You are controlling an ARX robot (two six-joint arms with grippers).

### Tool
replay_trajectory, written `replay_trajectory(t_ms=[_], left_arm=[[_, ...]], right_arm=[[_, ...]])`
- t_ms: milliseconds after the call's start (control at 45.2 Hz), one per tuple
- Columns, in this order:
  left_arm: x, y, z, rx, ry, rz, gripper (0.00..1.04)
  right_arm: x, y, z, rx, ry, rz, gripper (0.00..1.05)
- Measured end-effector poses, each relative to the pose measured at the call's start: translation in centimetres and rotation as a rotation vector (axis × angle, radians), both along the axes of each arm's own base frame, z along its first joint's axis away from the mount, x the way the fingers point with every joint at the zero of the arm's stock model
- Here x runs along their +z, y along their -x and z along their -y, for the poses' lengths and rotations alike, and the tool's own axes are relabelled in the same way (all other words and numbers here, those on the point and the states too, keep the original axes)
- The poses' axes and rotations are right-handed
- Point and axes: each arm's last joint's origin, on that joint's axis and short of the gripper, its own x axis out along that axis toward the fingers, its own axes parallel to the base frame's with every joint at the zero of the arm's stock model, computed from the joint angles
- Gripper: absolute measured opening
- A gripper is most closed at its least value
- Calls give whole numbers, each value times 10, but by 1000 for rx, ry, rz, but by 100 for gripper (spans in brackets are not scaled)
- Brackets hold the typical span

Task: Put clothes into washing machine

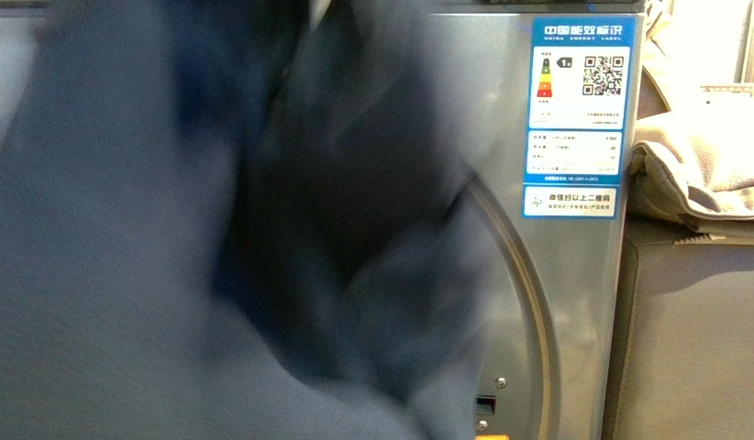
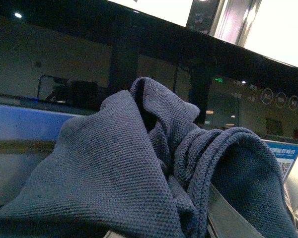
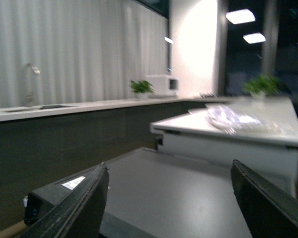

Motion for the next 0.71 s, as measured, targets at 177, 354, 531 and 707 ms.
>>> replay_trajectory(t_ms=[177,354,531,707], left_arm=[[-15,-5,-7,0,0,-24,8],[-30,-13,-17,29,12,-58,8],[-50,-19,-22,30,4,-98,8],[-74,-27,-27,44,-3,-145,8]], right_arm=[[-20,57,10,-193,-89,-159,99],[-25,86,37,-221,-126,-148,97],[-43,77,27,-250,-112,-196,97],[-81,64,9,-273,-12,-297,97]])
